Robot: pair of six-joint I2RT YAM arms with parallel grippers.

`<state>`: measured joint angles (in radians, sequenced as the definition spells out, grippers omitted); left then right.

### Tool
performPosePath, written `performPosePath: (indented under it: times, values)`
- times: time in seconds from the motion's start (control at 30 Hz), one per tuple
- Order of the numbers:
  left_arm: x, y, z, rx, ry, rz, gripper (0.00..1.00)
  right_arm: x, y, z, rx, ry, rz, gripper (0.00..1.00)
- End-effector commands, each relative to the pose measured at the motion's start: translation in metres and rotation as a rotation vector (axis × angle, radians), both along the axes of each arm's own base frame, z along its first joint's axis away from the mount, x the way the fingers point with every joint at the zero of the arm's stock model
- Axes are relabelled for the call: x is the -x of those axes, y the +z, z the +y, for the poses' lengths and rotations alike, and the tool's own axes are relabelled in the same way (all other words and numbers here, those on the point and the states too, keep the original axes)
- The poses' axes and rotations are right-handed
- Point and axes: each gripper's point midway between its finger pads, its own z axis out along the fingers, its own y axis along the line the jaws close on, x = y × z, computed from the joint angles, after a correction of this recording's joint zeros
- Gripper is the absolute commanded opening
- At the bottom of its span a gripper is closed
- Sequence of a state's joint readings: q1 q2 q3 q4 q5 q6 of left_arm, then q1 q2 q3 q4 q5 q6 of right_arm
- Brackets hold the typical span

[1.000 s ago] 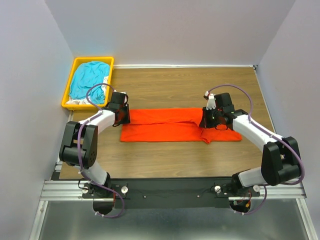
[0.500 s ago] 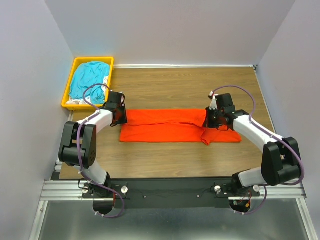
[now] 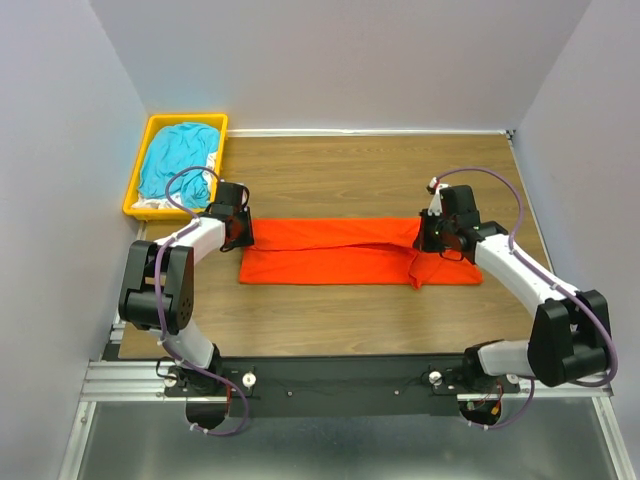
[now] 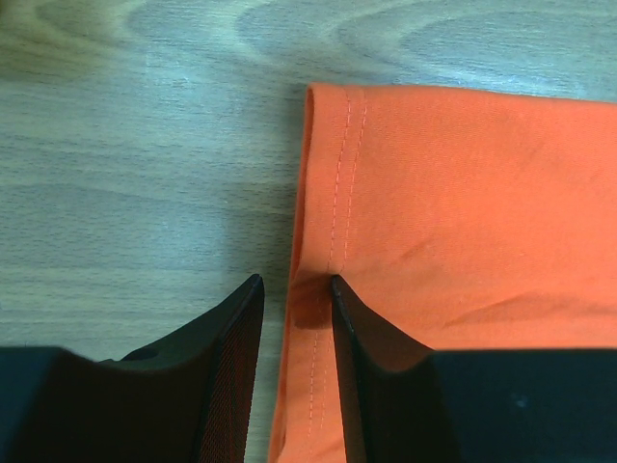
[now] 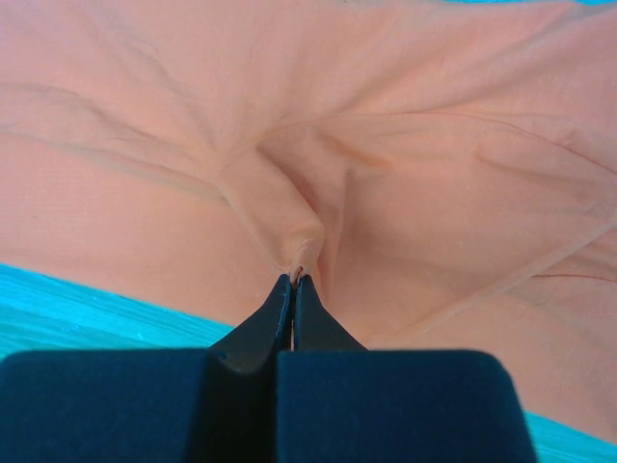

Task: Fold and stack the t-shirts
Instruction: Fold the tshirt

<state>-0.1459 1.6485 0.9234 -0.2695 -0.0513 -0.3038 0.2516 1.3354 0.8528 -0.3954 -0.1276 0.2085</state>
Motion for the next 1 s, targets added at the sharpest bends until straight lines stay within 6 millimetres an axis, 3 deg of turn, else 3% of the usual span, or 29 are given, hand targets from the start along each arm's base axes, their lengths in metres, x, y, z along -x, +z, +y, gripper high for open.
performPosePath:
  times: [0.0,0.27,0.37,0.4,0.43,0.67,0.8,0.97]
  values:
    - [-0.004,-0.001,-0.002,0.014,0.002,-0.010,0.42,0.010,0.001,0.002,-0.016,0.027,0.008,0.01]
    - [-0.005,0.004,-0.007,0.042,-0.005,-0.015,0.40,0.011,-0.006,0.011,-0.045,0.064,0.046,0.01]
    - [-0.003,0.006,-0.006,0.042,-0.003,-0.017,0.22,0.011,-0.007,0.012,-0.049,0.073,0.051,0.01]
    - [-0.002,0.006,-0.006,0.040,-0.001,-0.019,0.06,0.010,-0.005,0.012,-0.047,0.070,0.046,0.01]
    - [-0.001,0.007,-0.004,0.035,0.002,-0.020,0.00,0.010,-0.005,0.010,-0.042,0.063,0.043,0.01]
    - [-0.003,0.011,0.004,0.011,0.026,-0.025,0.00,0.008,-0.005,-0.005,0.026,0.010,0.018,0.01]
    - [0.000,0.007,0.006,0.010,0.028,-0.012,0.00,0.011,-0.010,0.001,0.003,0.027,0.052,0.01]
    - [0.003,-0.001,0.005,0.011,0.024,0.003,0.00,0.022,-0.030,0.010,-0.031,0.057,0.158,0.05]
